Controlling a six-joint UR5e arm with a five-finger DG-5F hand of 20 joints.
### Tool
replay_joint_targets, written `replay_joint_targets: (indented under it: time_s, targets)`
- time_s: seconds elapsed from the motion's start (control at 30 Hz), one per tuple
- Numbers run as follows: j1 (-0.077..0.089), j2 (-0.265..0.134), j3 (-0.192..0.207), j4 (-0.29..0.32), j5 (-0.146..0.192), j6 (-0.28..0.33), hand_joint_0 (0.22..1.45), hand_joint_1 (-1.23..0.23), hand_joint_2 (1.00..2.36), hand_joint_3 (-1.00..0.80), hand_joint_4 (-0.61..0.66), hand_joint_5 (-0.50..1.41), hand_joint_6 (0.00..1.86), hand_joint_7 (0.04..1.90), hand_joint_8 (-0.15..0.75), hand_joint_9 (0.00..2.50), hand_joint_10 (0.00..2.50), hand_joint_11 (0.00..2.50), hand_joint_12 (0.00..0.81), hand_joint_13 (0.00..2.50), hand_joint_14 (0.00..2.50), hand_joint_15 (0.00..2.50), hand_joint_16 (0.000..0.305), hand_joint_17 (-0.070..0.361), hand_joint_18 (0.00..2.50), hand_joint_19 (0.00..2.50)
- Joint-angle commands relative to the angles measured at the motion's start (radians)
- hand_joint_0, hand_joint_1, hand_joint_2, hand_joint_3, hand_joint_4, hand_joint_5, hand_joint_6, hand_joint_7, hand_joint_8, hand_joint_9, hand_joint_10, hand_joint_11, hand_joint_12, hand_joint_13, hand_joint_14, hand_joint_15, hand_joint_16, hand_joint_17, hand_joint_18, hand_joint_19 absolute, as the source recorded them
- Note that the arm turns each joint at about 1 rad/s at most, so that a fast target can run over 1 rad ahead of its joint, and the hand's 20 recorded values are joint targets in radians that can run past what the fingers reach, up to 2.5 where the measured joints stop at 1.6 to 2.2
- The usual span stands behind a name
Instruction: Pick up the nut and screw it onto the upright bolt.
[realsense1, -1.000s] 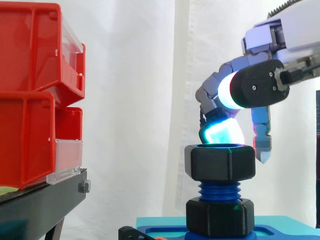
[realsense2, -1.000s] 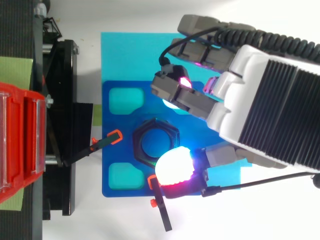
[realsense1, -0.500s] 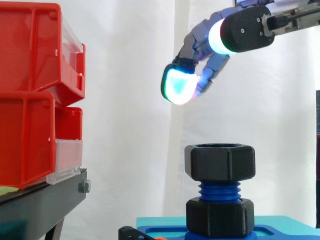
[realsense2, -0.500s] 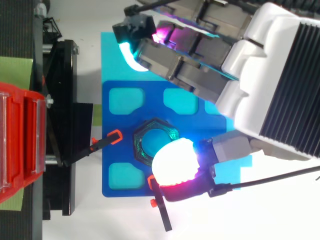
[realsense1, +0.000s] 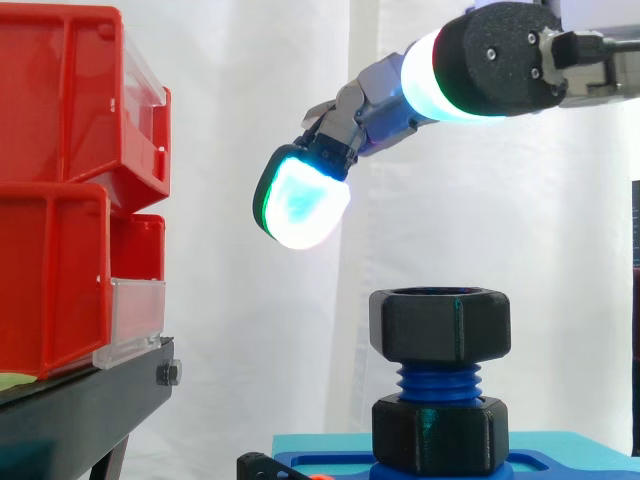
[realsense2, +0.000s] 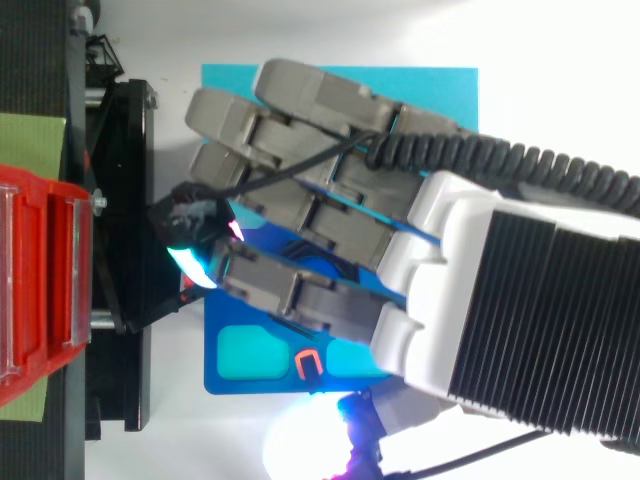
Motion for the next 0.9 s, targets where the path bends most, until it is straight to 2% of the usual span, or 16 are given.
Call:
replay_joint_targets:
  time_s: [0.0,0.3,0.57,0.67,0.87]
  targets:
    - [0.012,0.0,-0.01,0.009,-0.001,0.006,0.44,0.01,1.0,-0.5,0.08,-0.21,0.5,0.55,0.193,0.15,0.0,0.0,0.344,0.0,0.0,0.0,0.05,0.112,0.0,0.0]
    - [0.023,-0.003,-0.011,-0.005,-0.002,0.008,0.44,0.01,1.0,-0.5,0.08,-0.2,0.5,0.57,0.199,0.15,0.0,0.0,0.349,0.0,0.0,0.0,0.05,0.113,0.0,0.0]
    - [0.023,-0.003,-0.016,-0.039,-0.004,0.019,0.44,0.01,1.0,-0.5,0.09,-0.2,0.5,0.6,0.203,0.15,0.0,0.0,0.35,0.0,0.0,0.0,0.05,0.113,0.0,0.0]
    - [0.021,-0.003,-0.031,-0.036,-0.005,0.025,0.44,0.01,1.0,-0.5,0.1,-0.19,0.5,0.61,0.205,0.15,0.0,0.0,0.351,0.0,0.0,0.0,0.05,0.113,0.0,0.0]
    - [0.017,-0.003,-0.031,-0.037,-0.019,0.028,0.44,0.0,1.0,-0.5,0.11,-0.19,0.5,0.65,0.213,0.16,0.0,0.0,0.349,0.0,0.0,0.0,0.05,0.111,0.0,0.0]
